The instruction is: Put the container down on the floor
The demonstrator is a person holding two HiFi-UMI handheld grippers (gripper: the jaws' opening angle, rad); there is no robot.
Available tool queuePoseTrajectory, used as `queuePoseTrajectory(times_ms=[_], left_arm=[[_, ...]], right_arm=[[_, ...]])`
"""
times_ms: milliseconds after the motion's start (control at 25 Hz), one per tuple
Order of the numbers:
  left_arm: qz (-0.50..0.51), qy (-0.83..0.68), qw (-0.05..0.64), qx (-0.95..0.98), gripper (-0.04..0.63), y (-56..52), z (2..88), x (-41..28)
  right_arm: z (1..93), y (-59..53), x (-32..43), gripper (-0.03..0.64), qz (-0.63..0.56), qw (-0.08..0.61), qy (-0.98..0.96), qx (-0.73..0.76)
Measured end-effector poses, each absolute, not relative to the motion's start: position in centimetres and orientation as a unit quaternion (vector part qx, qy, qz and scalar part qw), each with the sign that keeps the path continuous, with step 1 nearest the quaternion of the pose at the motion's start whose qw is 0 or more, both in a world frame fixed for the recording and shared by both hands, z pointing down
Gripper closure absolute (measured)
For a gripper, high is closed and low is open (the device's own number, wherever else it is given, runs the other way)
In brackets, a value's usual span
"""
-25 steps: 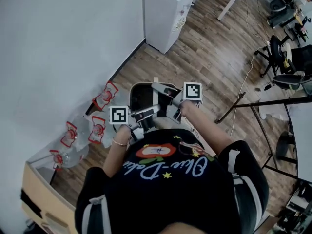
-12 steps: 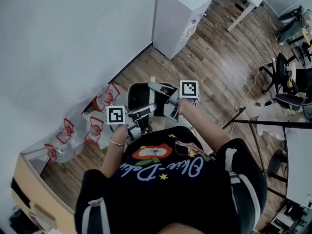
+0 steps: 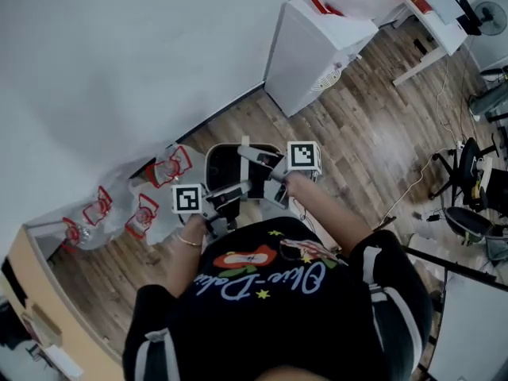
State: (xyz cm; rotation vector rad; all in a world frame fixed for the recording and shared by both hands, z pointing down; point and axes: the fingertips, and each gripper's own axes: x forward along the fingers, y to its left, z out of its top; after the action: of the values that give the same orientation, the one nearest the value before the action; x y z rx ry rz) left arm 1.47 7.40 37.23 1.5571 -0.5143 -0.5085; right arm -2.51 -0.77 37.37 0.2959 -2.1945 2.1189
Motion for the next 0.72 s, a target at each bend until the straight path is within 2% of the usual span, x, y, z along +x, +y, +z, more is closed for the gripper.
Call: queuePoseTrajectory(times_ms=[600, 720], left_arm=[[-0.248, -0.314, 0.632, 0.664, 0.532, -1.4, 38.9, 2.7], [-0.245, -0.337, 0.646, 0.640, 0.531, -2.6, 40.1, 3.0]], right_arm=[[38.9, -8.5, -2.5, 0.574, 0.691, 0.134, -0.710, 0.008], [39.6, -9.9, -2.2, 0.574, 0.689, 0.152, -0.708, 0.000]])
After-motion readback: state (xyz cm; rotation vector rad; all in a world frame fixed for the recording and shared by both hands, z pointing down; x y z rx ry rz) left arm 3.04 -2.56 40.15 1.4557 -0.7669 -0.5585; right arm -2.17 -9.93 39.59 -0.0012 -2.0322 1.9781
